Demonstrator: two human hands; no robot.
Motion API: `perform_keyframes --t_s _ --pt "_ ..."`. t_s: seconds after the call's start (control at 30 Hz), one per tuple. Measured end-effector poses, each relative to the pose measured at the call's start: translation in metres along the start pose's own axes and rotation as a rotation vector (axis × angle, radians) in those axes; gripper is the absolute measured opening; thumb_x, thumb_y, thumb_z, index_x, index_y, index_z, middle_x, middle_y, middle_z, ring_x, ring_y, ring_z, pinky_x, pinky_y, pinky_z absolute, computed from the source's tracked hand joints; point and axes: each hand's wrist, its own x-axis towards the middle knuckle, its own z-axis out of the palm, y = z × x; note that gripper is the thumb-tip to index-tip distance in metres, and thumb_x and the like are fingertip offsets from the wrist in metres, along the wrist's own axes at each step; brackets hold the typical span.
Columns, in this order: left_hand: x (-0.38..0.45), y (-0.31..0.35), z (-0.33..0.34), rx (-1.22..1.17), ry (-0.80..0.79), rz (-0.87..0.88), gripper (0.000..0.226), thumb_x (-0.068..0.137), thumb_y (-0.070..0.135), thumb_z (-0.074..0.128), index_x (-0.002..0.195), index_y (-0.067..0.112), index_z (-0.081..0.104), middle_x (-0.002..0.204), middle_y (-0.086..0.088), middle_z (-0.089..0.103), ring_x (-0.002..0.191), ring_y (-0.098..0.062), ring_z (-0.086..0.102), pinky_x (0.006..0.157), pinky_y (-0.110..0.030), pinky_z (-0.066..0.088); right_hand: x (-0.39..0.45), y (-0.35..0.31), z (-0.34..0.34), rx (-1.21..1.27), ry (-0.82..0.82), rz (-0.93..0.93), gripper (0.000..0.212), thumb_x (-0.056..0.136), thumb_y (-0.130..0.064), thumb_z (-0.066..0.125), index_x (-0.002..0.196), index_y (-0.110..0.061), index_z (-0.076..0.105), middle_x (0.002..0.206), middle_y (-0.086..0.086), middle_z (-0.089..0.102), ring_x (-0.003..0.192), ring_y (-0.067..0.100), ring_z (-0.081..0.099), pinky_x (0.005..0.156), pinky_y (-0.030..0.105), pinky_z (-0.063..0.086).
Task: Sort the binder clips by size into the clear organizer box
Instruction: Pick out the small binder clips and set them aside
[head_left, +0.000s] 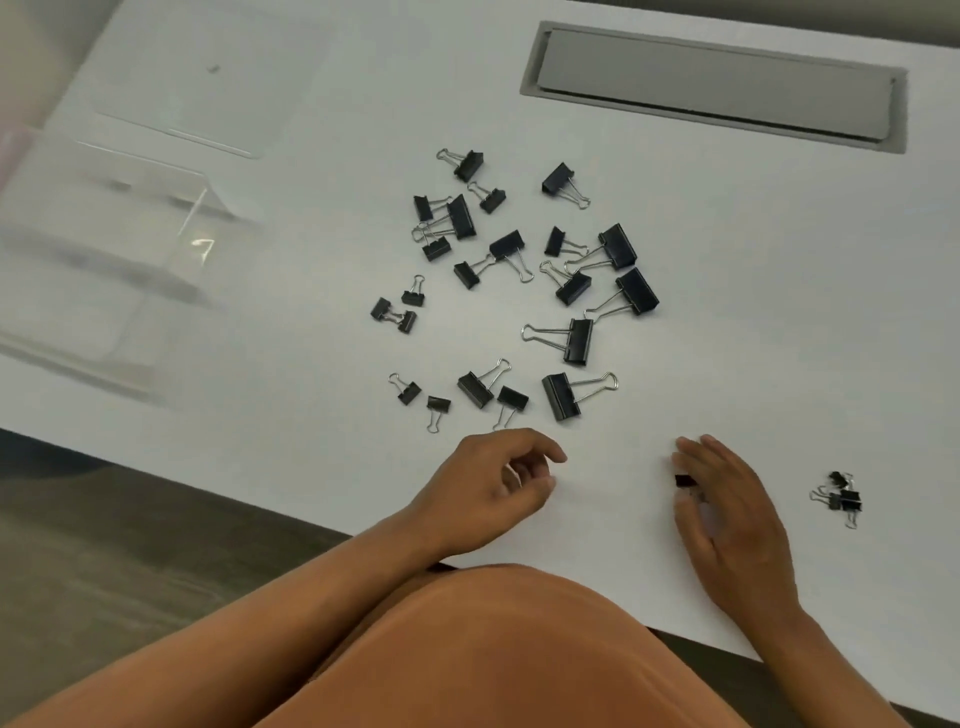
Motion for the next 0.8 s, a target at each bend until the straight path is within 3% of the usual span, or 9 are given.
perform_keyframes --t_s 0.1,0.2,0.27,0.33,0.47,0.6,0.73,0.8 --pt "-0.004 -0.017 -0.041 0.054 0.054 0.049 0.019 0.095 0.015 0.072 0.111 0.023 0.074 0.087 0.012 0.072 0.084 -0.013 0.069 0.073 -0.025 0.055 0.011 -0.033 0.004 0.004 0.144 0.132 0.042 0.099 -0.025 0.048 0.132 -0.007 0.066 0.138 0.004 0.063 0.135 0.027 0.054 0.108 0.045 0.049" --pt "-0.011 -0.046 -0.082 0.223 0.166 0.087 0.019 0.091 0.019 0.075 0.107 0.029 0.072 0.083 0.014 0.066 0.074 -0.011 0.061 0.068 -0.025 0.051 0.036 -0.086 0.021 -0.013 0.250 0.131 0.026 0.097 -0.010 0.055 0.117 -0.007 0.072 0.116 0.007 0.070 0.109 0.028 0.063 0.085 0.046 0.057" --pt "-0.013 -0.070 -0.107 0.442 0.277 0.157 0.020 0.091 0.018 0.077 0.110 0.025 0.072 0.088 0.011 0.063 0.079 -0.008 0.054 0.072 -0.029 0.051 0.055 -0.128 0.040 0.044 0.225 0.071 0.019 0.096 0.001 0.060 0.108 -0.006 0.073 0.102 0.004 0.069 0.086 0.022 0.064 0.071 0.040 0.056" --pt "-0.011 -0.089 -0.126 0.651 0.328 0.246 0.030 0.091 0.021 0.078 0.121 0.018 0.073 0.104 0.001 0.064 0.094 -0.018 0.055 0.082 -0.030 0.050 0.071 -0.166 0.064 0.081 0.126 0.060 0.019 0.095 0.001 0.065 0.109 -0.009 0.073 0.098 0.000 0.068 0.076 0.016 0.063 0.065 0.036 0.055" --pt "0.006 -0.108 -0.148 0.869 0.194 0.344 0.049 0.088 0.030 0.082 0.133 0.018 0.068 0.131 -0.003 0.065 0.106 -0.033 0.059 0.077 -0.046 0.054 0.081 -0.214 0.124 -0.003 -0.019 0.023 0.029 0.096 -0.017 0.071 0.125 -0.013 0.070 0.110 0.000 0.066 0.086 0.013 0.065 0.071 0.033 0.058" --pt "0.017 -0.116 -0.157 0.873 0.086 0.468 0.026 0.090 0.036 0.079 0.111 0.021 0.074 0.111 0.000 0.066 0.094 -0.028 0.059 0.071 -0.040 0.046 0.087 -0.233 0.151 -0.130 -0.097 0.068 0.035 0.098 -0.024 0.069 0.131 -0.015 0.068 0.122 0.005 0.059 0.105 0.023 0.062 0.074 0.036 0.058" --pt "0.017 -0.118 -0.166 0.778 0.104 0.385 0.029 0.086 0.043 0.082 0.098 0.018 0.074 0.095 -0.001 0.063 0.083 -0.027 0.058 0.068 -0.041 0.049 0.092 -0.237 0.158 -0.195 -0.074 0.064 0.009 0.095 -0.012 0.072 0.103 -0.010 0.075 0.101 0.003 0.061 0.094 0.023 0.058 0.069 0.039 0.056" --pt "0.014 -0.117 -0.171 0.678 0.103 0.296 0.030 0.087 0.046 0.079 0.099 0.019 0.072 0.093 0.002 0.064 0.083 -0.024 0.058 0.073 -0.040 0.050 0.093 -0.241 0.160 -0.149 -0.064 0.050 0.009 0.093 -0.005 0.072 0.099 -0.010 0.076 0.096 0.002 0.065 0.091 0.021 0.061 0.074 0.035 0.056"
